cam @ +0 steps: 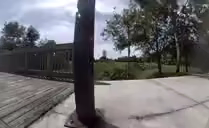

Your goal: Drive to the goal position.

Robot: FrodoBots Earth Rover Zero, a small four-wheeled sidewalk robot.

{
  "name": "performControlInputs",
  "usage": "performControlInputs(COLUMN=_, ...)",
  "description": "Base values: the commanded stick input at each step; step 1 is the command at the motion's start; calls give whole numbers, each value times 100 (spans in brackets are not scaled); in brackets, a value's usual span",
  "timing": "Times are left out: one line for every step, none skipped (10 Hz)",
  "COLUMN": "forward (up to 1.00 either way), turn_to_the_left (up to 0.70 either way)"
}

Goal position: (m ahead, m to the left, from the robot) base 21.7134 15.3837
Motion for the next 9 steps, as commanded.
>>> performControlInputs(forward=0, turn_to_the_left=80)
performControlInputs(forward=0, turn_to_the_left=80)
performControlInputs(forward=0, turn_to_the_left=80)
performControlInputs(forward=0, turn_to_the_left=80)
performControlInputs(forward=0, turn_to_the_left=80)
performControlInputs(forward=0, turn_to_the_left=80)
performControlInputs(forward=0, turn_to_the_left=80)
performControlInputs(forward=0, turn_to_the_left=80)
performControlInputs(forward=0, turn_to_the_left=80)
